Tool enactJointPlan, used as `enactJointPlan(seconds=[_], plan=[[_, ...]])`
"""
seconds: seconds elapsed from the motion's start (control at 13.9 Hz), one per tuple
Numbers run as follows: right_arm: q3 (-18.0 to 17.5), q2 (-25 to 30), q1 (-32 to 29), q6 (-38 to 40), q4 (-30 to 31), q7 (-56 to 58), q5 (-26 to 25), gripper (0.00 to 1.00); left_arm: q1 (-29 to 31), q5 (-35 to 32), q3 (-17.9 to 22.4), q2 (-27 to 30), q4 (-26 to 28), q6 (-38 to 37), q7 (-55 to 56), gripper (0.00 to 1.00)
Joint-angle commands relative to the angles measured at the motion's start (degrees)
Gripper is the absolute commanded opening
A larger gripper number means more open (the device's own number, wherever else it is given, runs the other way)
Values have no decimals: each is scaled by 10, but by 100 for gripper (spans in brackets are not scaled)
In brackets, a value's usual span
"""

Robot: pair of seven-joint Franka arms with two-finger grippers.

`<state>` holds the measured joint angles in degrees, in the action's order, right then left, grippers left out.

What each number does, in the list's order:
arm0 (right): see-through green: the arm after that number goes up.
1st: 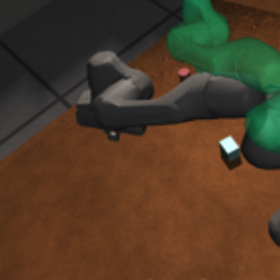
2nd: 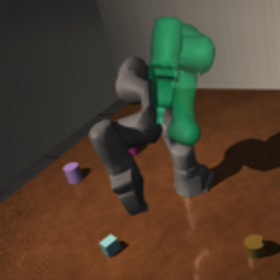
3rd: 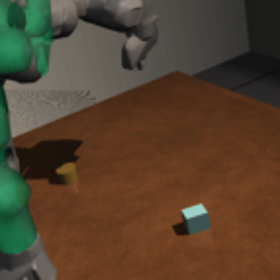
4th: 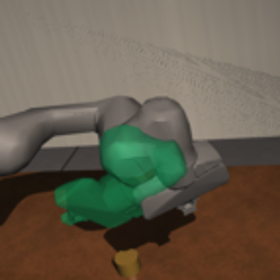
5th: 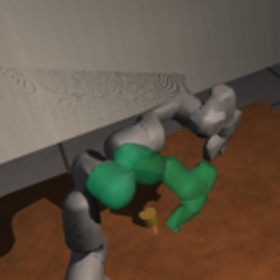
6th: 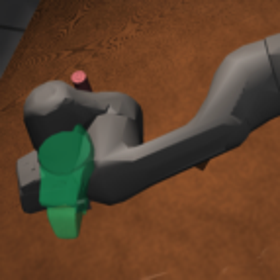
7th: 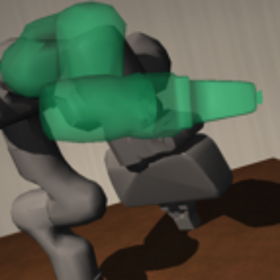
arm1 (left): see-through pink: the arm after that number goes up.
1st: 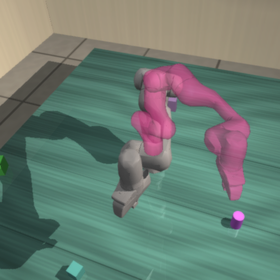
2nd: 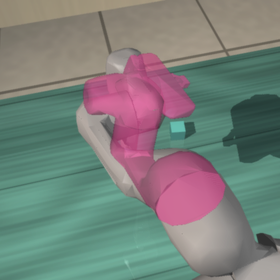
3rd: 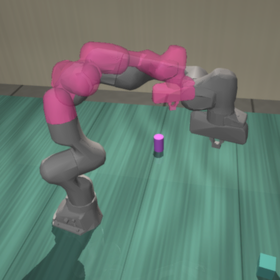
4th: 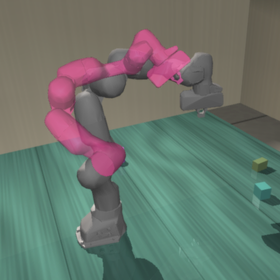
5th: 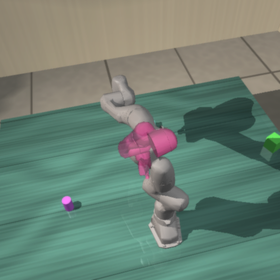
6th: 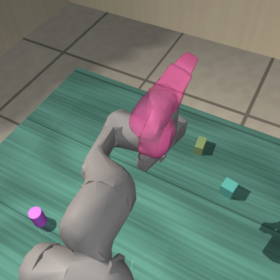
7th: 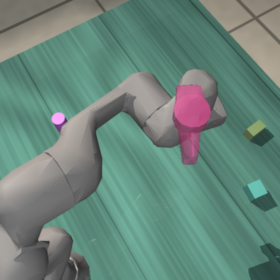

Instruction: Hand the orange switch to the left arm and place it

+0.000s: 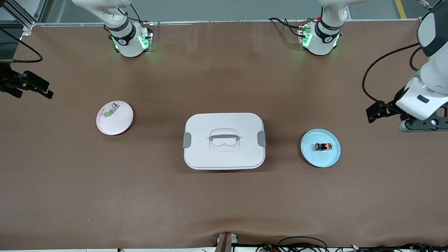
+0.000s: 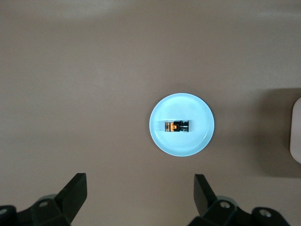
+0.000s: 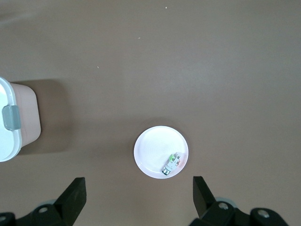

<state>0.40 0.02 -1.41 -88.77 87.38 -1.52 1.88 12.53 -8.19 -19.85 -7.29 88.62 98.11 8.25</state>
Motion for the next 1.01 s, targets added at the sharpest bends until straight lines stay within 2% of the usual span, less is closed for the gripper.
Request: enactJointPlan(seconds=[0.0,0.07,0.22,0.36,0.65,0.93], plan=[[-2,11,-3,-2,6,10,-2,100,14,6,9,9,-19,-15,-6,100],[-2,11,-3,-1,6,10,-2,100,-8,10,36,20,-14,-17,-6,100],[-3,11,-3,1,6,9,-1,100,-84,33,120,38,-14,-49,-5,100],[-3,11,-4,1,0,8,-1,100,-110,69,161,53,-13,-63,-7,100],[-5,10,-3,3,-4,9,-2,100,-137,75,183,83,-2,-73,-16,100],[-5,10,-3,14,-4,9,-6,100,-144,85,185,107,17,-74,-16,100]])
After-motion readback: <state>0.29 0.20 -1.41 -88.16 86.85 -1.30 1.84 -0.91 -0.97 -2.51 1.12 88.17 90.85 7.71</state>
